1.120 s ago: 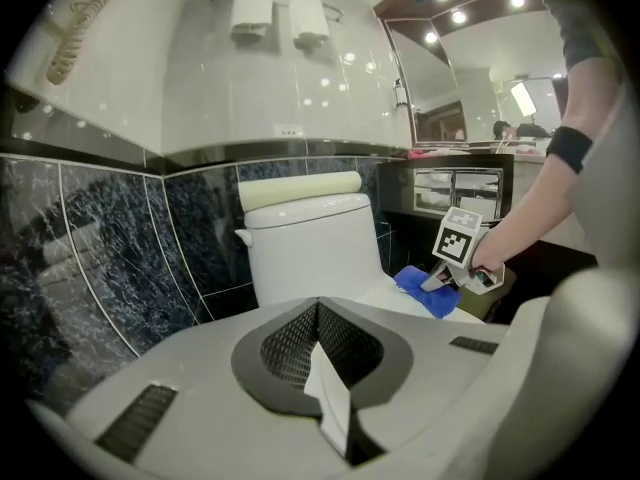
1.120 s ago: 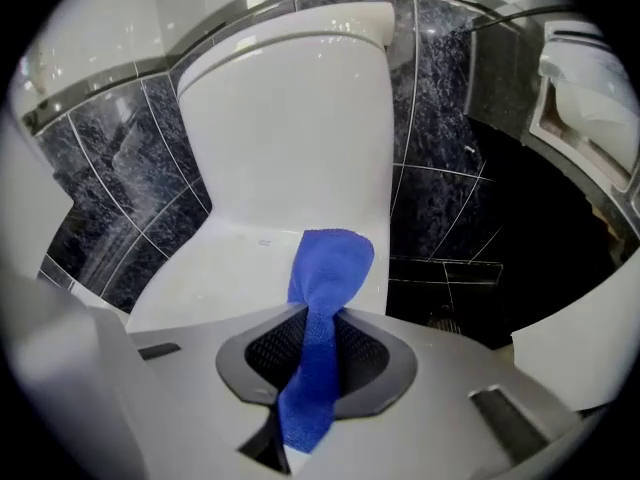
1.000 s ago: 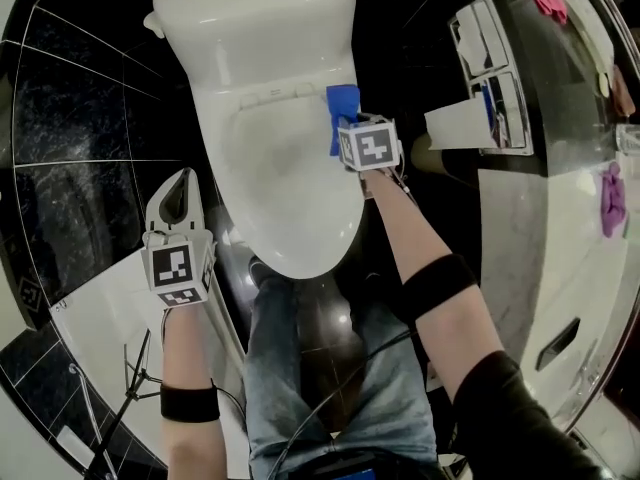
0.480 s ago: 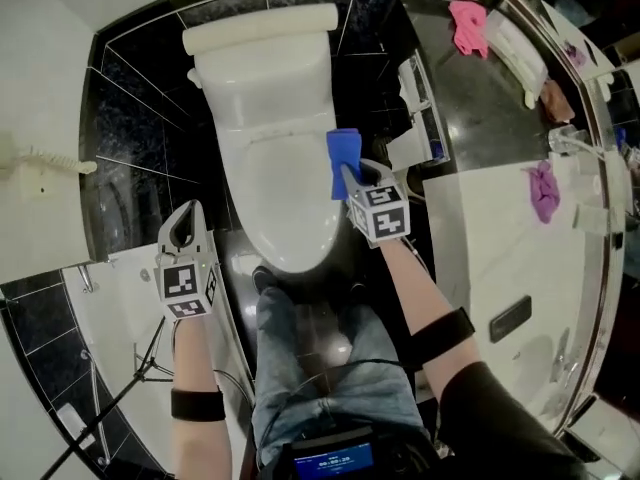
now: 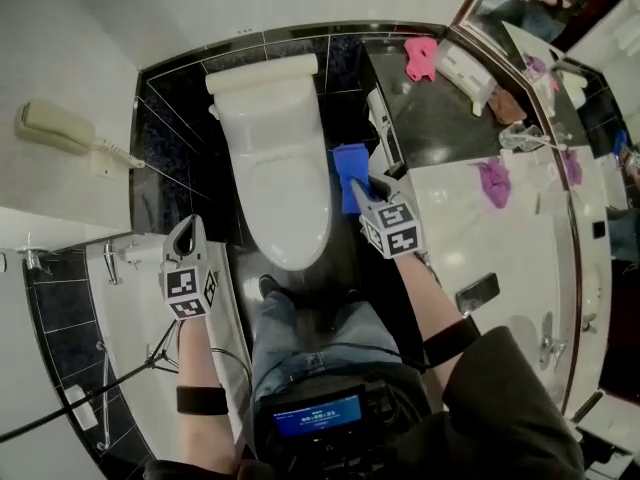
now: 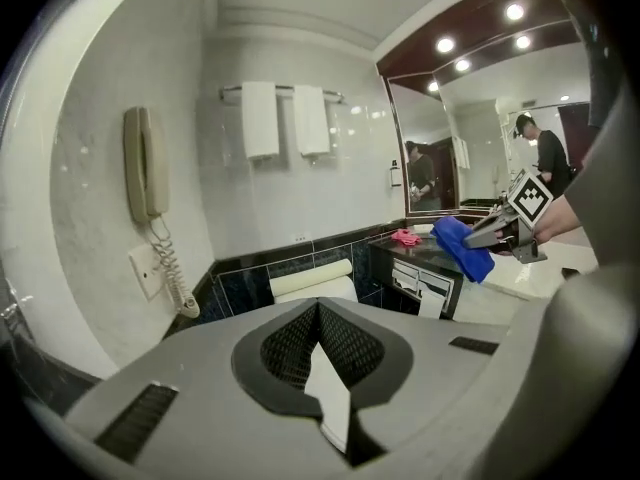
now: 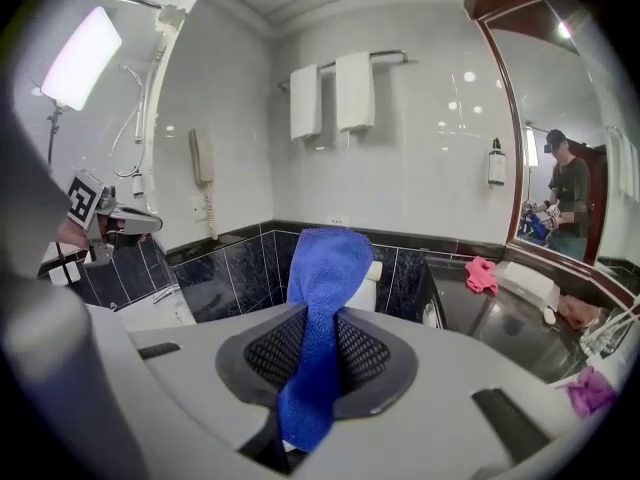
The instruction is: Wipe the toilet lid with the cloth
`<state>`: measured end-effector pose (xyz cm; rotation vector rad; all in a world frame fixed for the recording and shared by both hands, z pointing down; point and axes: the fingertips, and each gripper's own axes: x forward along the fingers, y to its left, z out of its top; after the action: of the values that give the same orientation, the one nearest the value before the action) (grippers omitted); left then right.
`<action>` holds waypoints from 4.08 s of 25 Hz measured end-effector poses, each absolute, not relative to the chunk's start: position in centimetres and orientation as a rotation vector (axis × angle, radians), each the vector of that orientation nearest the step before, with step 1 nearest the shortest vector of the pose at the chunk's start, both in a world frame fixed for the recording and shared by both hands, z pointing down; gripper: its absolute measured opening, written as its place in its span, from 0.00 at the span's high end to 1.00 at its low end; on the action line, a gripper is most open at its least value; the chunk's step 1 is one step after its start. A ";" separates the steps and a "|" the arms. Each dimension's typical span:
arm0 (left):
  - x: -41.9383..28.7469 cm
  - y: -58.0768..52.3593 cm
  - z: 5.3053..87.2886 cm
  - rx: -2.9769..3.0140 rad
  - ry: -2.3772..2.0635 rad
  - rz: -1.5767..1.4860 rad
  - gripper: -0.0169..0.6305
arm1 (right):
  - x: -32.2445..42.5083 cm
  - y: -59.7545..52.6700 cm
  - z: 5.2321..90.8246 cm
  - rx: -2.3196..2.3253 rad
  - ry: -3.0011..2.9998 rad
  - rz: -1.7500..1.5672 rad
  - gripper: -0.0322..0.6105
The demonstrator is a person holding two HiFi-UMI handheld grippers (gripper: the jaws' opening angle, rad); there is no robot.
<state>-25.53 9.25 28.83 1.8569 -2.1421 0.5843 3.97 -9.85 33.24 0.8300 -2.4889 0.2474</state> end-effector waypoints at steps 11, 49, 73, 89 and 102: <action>-23.1 15.6 23.1 1.839 -2.206 0.486 0.97 | 9.6 -5.0 26.4 0.817 -2.542 0.126 0.81; -13.8 13.3 24.5 1.882 -2.188 0.756 0.91 | 12.8 -3.9 30.6 0.686 -2.603 0.280 0.81; -5.4 17.4 57.4 2.304 -1.724 1.546 0.53 | 8.8 3.3 52.8 0.858 -2.532 0.322 0.81; -3.4 16.0 79.9 2.382 -1.512 1.768 0.58 | 9.0 0.5 70.4 0.924 -2.553 0.271 0.81; -4.0 15.2 86.7 2.392 -1.396 1.901 0.64 | 11.6 -1.2 76.0 0.993 -2.513 0.292 0.81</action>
<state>-3.98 15.19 86.71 2.3918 -1.3962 1.9007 11.60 -1.23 76.03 0.9926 -2.5134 0.2917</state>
